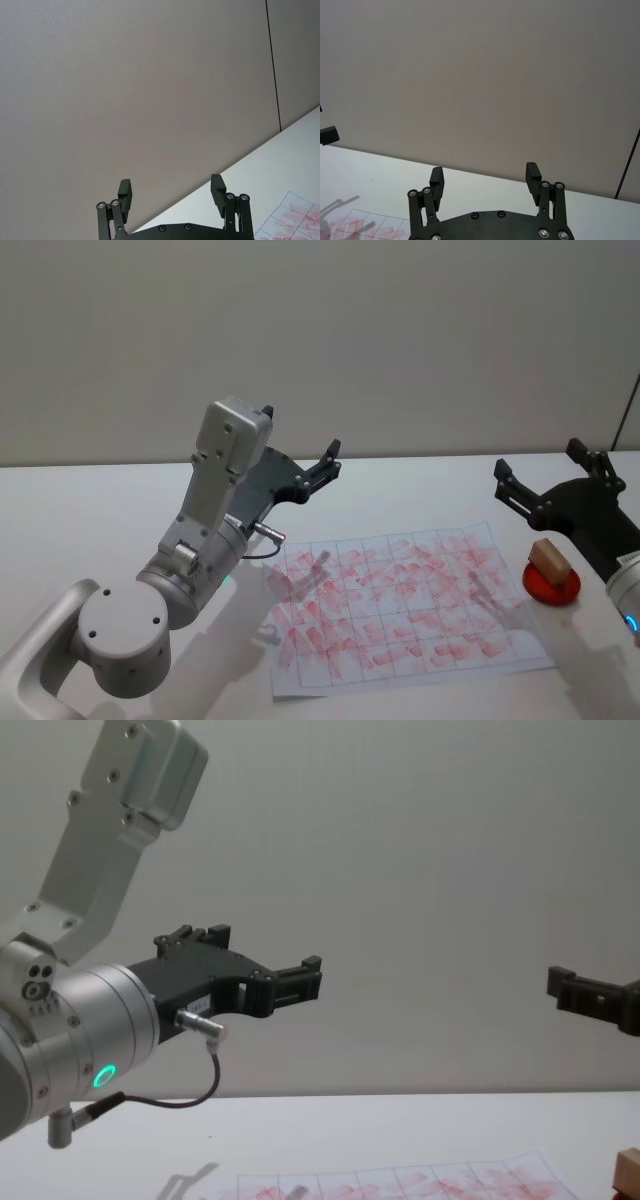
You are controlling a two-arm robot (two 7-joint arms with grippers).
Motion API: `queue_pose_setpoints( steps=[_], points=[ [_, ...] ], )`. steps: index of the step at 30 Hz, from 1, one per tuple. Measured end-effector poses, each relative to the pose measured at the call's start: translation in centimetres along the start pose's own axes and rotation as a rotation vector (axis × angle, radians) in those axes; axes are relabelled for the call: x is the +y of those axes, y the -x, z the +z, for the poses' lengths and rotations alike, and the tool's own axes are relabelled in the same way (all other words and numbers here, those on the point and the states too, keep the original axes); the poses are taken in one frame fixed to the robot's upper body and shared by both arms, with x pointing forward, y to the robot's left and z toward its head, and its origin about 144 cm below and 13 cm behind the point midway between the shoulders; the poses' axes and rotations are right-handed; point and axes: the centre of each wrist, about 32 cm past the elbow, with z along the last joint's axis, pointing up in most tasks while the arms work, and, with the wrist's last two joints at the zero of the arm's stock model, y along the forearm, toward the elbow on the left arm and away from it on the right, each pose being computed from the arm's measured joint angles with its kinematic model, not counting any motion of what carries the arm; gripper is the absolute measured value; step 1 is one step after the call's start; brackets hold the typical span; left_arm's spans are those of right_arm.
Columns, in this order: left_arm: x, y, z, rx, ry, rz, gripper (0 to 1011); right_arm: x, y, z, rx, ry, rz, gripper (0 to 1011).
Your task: Use the one hand to pick up the stamp and affix it onto the A4 paper.
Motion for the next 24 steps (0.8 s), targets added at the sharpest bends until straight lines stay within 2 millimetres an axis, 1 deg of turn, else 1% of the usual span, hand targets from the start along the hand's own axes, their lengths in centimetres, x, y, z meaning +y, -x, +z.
queue_pose_setpoints(
  steps=[6, 10, 15, 16, 20, 24],
  points=[
    [0.0, 0.0, 0.0, 0.0, 0.0, 0.0, 1001, -0.5, -0.4, -0.1, -0.001, 0.004, -0.005, 1001],
    [0.0, 0.0, 0.0, 0.0, 0.0, 0.0, 1001, -1.7, -1.0, -0.2, 0.004, 0.011, -0.021, 1001],
    [0.0, 0.0, 0.0, 0.0, 0.0, 0.0, 1001, -3.7, -2.0, -0.5, 0.016, 0.042, -0.056, 1001],
    [0.0, 0.0, 0.0, 0.0, 0.0, 0.0, 1001, -4.4, -2.4, -0.6, 0.019, 0.056, -0.068, 1001],
    [0.0, 0.0, 0.0, 0.0, 0.0, 0.0, 1001, -5.8, -3.1, -0.9, 0.031, 0.094, -0.095, 1001],
    [0.0, 0.0, 0.0, 0.0, 0.0, 0.0, 1001, -6.7, -3.8, -1.0, 0.044, 0.139, -0.11, 1001]
  ],
)
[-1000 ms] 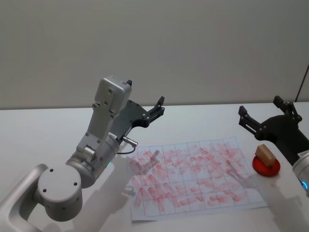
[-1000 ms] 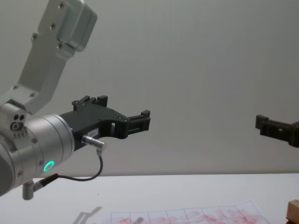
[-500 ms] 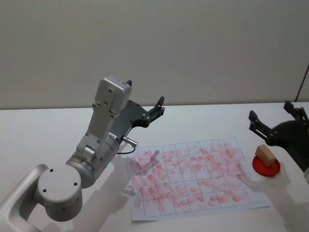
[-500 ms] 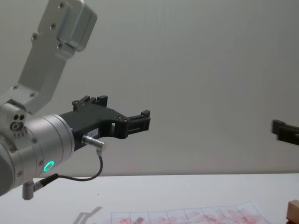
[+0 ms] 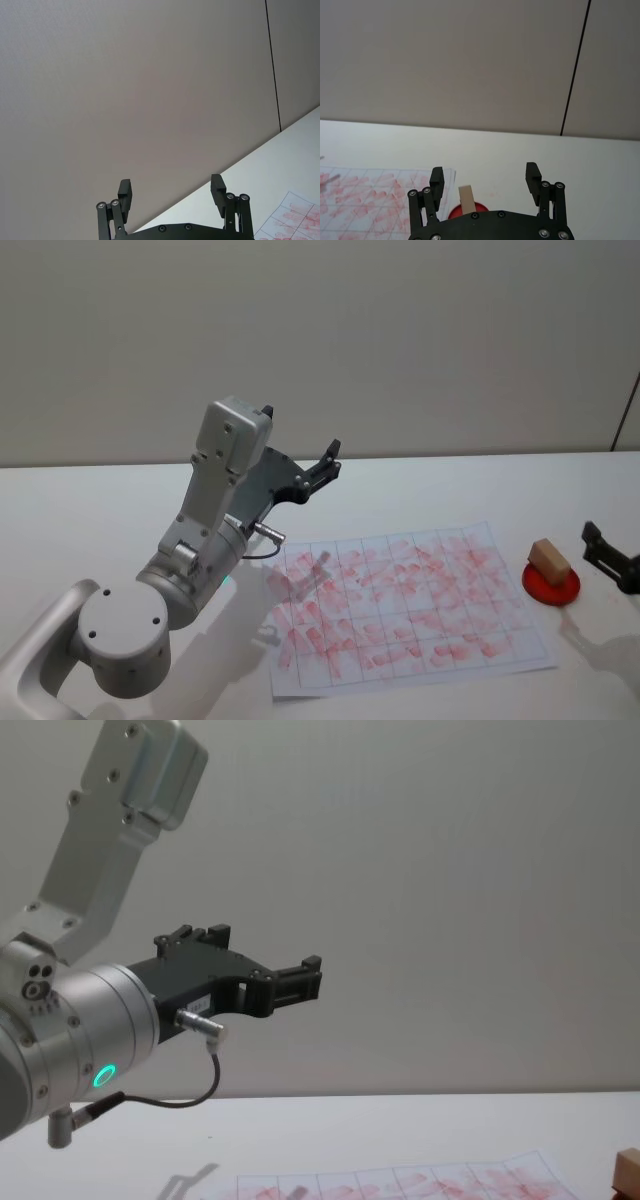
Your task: Use the one hand to pick up the stamp and affix it onto the A4 paper.
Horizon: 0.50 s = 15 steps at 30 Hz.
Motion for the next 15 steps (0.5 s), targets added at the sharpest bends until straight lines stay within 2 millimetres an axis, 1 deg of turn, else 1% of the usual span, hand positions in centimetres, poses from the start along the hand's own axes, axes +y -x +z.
queue_pose_setpoints(
  steps=[4, 7, 10, 11, 14, 15],
  points=[
    [0.0, 0.0, 0.0, 0.0, 0.0, 0.0, 1001, -0.2, -0.7, -0.1, 0.008, 0.043, 0.0, 1001],
    [0.0, 0.0, 0.0, 0.0, 0.0, 0.0, 1001, 0.0, -1.2, -0.2, 0.011, 0.077, 0.014, 1001],
    [0.0, 0.0, 0.0, 0.0, 0.0, 0.0, 1001, 0.4, -1.6, -0.2, 0.011, 0.1, 0.027, 1001],
    [0.0, 0.0, 0.0, 0.0, 0.0, 0.0, 1001, 1.0, -1.9, -0.3, 0.011, 0.123, 0.045, 1001],
    [0.0, 0.0, 0.0, 0.0, 0.0, 0.0, 1001, 1.8, -2.2, -0.3, 0.012, 0.156, 0.068, 1001],
    [0.0, 0.0, 0.0, 0.0, 0.0, 0.0, 1001, 1.8, -2.2, -0.3, 0.012, 0.156, 0.068, 1001]
  ],
)
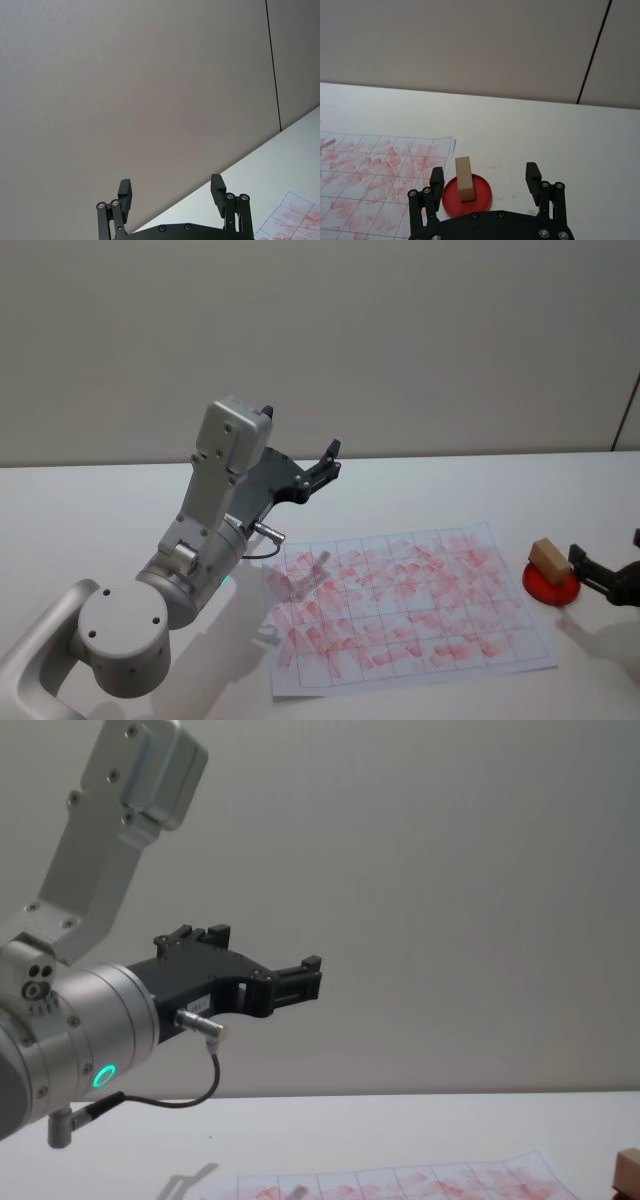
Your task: Use the one hand to pick up the stamp and affix it onto the A4 paper.
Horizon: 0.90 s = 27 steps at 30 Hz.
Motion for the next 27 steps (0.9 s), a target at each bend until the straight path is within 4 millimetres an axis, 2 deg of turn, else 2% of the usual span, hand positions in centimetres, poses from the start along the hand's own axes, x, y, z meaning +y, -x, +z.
queue_pose_setpoints(
  steps=[10, 20, 26, 27],
  points=[
    [0.0, 0.0, 0.0, 0.0, 0.0, 0.0, 1001, 2.7, -0.5, 0.2, -0.001, 0.092, 0.064, 1001],
    [0.0, 0.0, 0.0, 0.0, 0.0, 0.0, 1001, 4.6, -0.4, 0.2, 0.003, 0.143, 0.107, 998],
    [0.0, 0.0, 0.0, 0.0, 0.0, 0.0, 1001, 5.2, -0.3, 0.2, 0.005, 0.157, 0.12, 902],
    [0.0, 0.0, 0.0, 0.0, 0.0, 0.0, 1001, 5.3, -0.3, 0.2, 0.005, 0.162, 0.124, 862]
  ],
)
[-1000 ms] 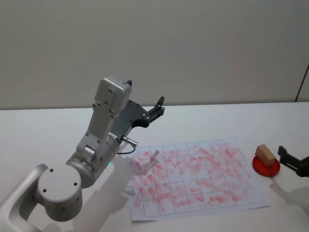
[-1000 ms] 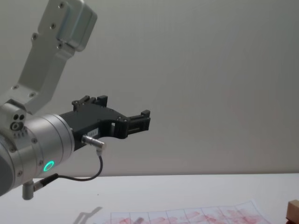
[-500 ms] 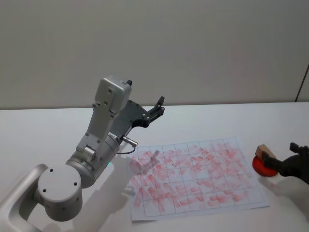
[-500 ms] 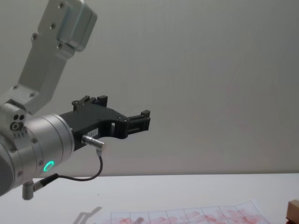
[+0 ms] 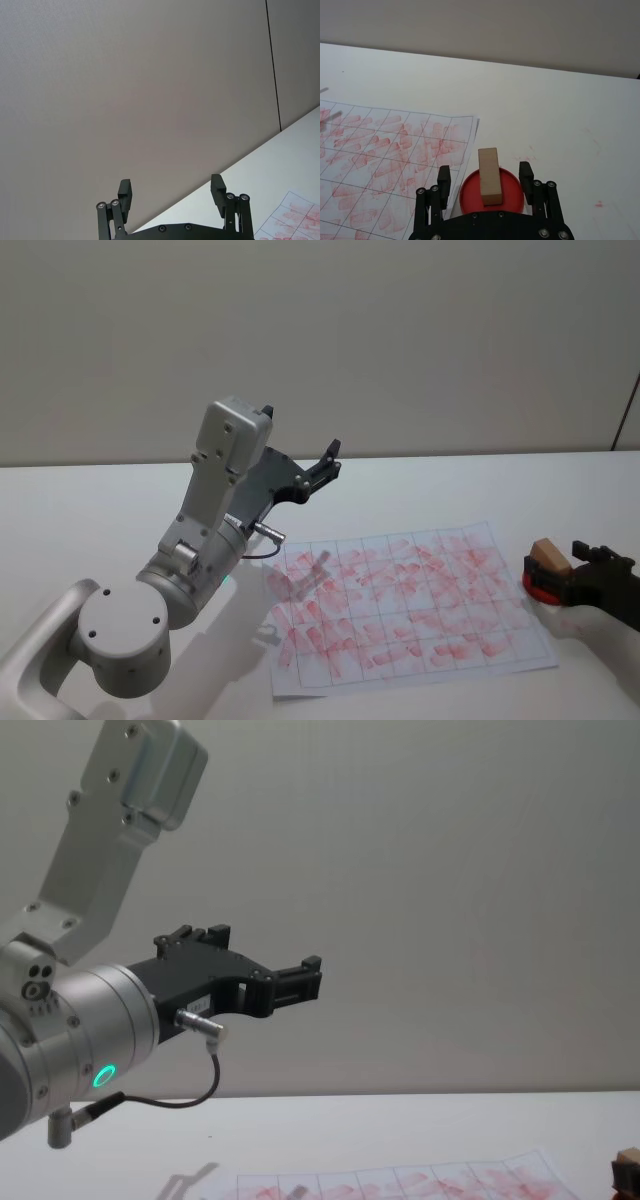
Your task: Use the one hand to pick up the stamp and affix it onto the A4 paper.
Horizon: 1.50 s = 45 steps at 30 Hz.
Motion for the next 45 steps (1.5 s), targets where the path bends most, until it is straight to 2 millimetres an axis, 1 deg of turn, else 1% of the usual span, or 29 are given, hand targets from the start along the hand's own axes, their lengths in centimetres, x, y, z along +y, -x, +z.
queue_pose_setpoints(
  steps=[3, 4, 5, 8, 10, 11, 14, 17, 21, 33, 45],
  points=[
    [0.0, 0.0, 0.0, 0.0, 0.0, 0.0, 1001, 0.1, 0.0, 0.0, 0.001, 0.004, 0.004, 782],
    [0.0, 0.0, 0.0, 0.0, 0.0, 0.0, 1001, 0.2, 0.0, 0.0, 0.001, 0.005, 0.005, 741],
    [0.0, 0.0, 0.0, 0.0, 0.0, 0.0, 1001, 0.2, 0.0, 0.0, 0.001, 0.006, 0.005, 731],
    [0.0, 0.0, 0.0, 0.0, 0.0, 0.0, 1001, 0.4, 0.0, 0.1, 0.001, 0.009, 0.008, 603],
    [0.0, 0.0, 0.0, 0.0, 0.0, 0.0, 1001, 0.4, 0.0, 0.1, 0.001, 0.012, 0.011, 564],
    [0.0, 0.0, 0.0, 0.0, 0.0, 0.0, 1001, 0.5, 0.0, 0.1, 0.001, 0.012, 0.011, 504],
    [0.0, 0.0, 0.0, 0.0, 0.0, 0.0, 1001, 0.5, 0.0, 0.1, 0.001, 0.015, 0.013, 446],
    [0.0, 0.0, 0.0, 0.0, 0.0, 0.0, 1001, 0.6, 0.0, 0.1, 0.001, 0.016, 0.015, 319],
    [0.0, 0.0, 0.0, 0.0, 0.0, 0.0, 1001, 0.7, 0.0, 0.2, 0.001, 0.017, 0.016, 242],
    [0.0, 0.0, 0.0, 0.0, 0.0, 0.0, 1001, 0.8, 0.0, 0.5, -0.026, 0.004, 0.022, 238],
    [0.0, 0.0, 0.0, 0.0, 0.0, 0.0, 1001, 1.5, 0.1, 2.6, -0.137, -0.083, 0.101, 239]
  ],
)
